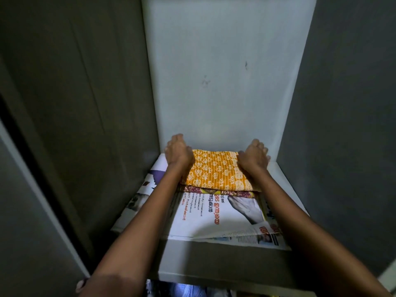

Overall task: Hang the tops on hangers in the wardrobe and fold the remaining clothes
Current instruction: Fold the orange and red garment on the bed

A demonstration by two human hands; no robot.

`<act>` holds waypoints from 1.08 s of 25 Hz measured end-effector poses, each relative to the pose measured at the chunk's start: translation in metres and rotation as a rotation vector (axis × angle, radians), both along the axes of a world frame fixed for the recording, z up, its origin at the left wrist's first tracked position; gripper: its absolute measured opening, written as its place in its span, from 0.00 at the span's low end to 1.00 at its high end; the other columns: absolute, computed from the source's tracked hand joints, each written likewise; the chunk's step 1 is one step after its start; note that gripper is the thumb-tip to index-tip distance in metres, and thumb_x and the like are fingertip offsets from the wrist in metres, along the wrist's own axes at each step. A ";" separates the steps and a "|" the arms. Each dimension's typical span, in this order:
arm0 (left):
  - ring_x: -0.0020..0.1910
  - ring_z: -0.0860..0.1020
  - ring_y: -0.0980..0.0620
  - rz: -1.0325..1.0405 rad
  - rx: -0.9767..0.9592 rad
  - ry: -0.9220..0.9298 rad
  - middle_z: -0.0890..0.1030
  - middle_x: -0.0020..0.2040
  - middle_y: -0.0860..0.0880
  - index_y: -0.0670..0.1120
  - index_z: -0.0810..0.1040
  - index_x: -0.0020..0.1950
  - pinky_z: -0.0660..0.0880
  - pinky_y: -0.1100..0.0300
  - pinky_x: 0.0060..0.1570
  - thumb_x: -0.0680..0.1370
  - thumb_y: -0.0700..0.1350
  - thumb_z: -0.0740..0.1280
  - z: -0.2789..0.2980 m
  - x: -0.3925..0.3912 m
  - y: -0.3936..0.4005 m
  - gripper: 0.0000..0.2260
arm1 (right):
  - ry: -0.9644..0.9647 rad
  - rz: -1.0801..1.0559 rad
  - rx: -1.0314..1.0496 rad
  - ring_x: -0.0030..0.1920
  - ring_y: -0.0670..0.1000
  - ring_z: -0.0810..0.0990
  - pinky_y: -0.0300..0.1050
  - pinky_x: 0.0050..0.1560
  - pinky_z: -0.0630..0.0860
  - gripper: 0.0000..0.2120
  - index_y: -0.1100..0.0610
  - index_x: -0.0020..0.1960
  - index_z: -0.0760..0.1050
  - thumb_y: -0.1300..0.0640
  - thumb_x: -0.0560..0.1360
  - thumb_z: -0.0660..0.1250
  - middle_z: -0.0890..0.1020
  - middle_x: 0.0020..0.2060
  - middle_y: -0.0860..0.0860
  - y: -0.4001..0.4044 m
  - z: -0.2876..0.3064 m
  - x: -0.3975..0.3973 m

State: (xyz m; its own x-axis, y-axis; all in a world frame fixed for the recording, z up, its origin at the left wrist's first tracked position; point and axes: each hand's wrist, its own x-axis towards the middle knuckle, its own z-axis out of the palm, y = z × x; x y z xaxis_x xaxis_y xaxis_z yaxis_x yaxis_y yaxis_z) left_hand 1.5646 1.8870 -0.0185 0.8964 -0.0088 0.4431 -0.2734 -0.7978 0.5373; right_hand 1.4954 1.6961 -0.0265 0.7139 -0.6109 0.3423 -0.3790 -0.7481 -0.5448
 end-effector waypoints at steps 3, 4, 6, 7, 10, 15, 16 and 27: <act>0.75 0.55 0.46 -0.333 0.291 0.068 0.56 0.77 0.47 0.50 0.58 0.76 0.50 0.46 0.72 0.81 0.54 0.55 -0.013 -0.004 -0.019 0.24 | 0.195 0.251 -0.182 0.75 0.57 0.51 0.62 0.71 0.49 0.27 0.54 0.75 0.55 0.45 0.80 0.52 0.55 0.76 0.53 0.021 -0.011 0.010; 0.76 0.50 0.47 -0.350 0.439 0.182 0.51 0.78 0.49 0.53 0.54 0.77 0.45 0.42 0.72 0.81 0.59 0.52 -0.026 0.000 -0.020 0.25 | 0.333 0.296 -0.205 0.76 0.56 0.48 0.63 0.71 0.45 0.27 0.51 0.76 0.52 0.42 0.80 0.49 0.52 0.77 0.50 0.022 -0.021 0.013; 0.77 0.44 0.47 -0.290 0.556 0.306 0.46 0.78 0.51 0.56 0.48 0.77 0.40 0.38 0.70 0.79 0.64 0.47 -0.043 0.008 -0.020 0.28 | 0.443 0.290 -0.193 0.76 0.55 0.46 0.64 0.71 0.44 0.29 0.48 0.77 0.49 0.39 0.79 0.47 0.50 0.77 0.49 0.016 -0.036 0.016; 0.76 0.43 0.46 -0.257 0.564 0.306 0.45 0.78 0.51 0.56 0.47 0.77 0.40 0.37 0.69 0.79 0.65 0.46 -0.045 0.010 -0.021 0.28 | 0.434 0.264 -0.192 0.76 0.55 0.46 0.64 0.72 0.44 0.30 0.49 0.77 0.49 0.38 0.79 0.47 0.50 0.77 0.49 0.014 -0.038 0.018; 0.76 0.44 0.42 -0.150 0.576 0.299 0.45 0.78 0.47 0.53 0.45 0.77 0.41 0.35 0.69 0.77 0.68 0.45 -0.046 0.009 -0.027 0.33 | 0.441 0.152 -0.165 0.76 0.57 0.46 0.60 0.73 0.47 0.36 0.55 0.77 0.48 0.35 0.78 0.48 0.50 0.77 0.53 0.018 -0.037 0.019; 0.75 0.51 0.37 0.092 0.514 0.330 0.52 0.76 0.36 0.39 0.46 0.76 0.44 0.41 0.71 0.76 0.70 0.44 -0.049 -0.002 -0.031 0.42 | 0.453 0.049 -0.116 0.76 0.60 0.46 0.57 0.73 0.46 0.39 0.60 0.77 0.44 0.34 0.77 0.47 0.46 0.76 0.57 0.023 -0.040 0.006; 0.75 0.50 0.38 0.075 0.494 0.311 0.51 0.76 0.37 0.38 0.47 0.76 0.44 0.43 0.72 0.77 0.67 0.45 -0.048 -0.006 -0.030 0.40 | 0.458 0.090 -0.135 0.76 0.59 0.45 0.56 0.73 0.45 0.37 0.60 0.77 0.43 0.36 0.78 0.46 0.45 0.76 0.57 0.023 -0.039 -0.001; 0.60 0.75 0.41 -0.412 -0.368 0.340 0.77 0.61 0.37 0.37 0.75 0.62 0.70 0.57 0.55 0.78 0.46 0.62 -0.025 -0.213 -0.043 0.17 | -0.054 0.401 0.440 0.62 0.58 0.73 0.41 0.53 0.68 0.19 0.63 0.65 0.69 0.52 0.82 0.52 0.74 0.63 0.60 0.061 -0.021 -0.215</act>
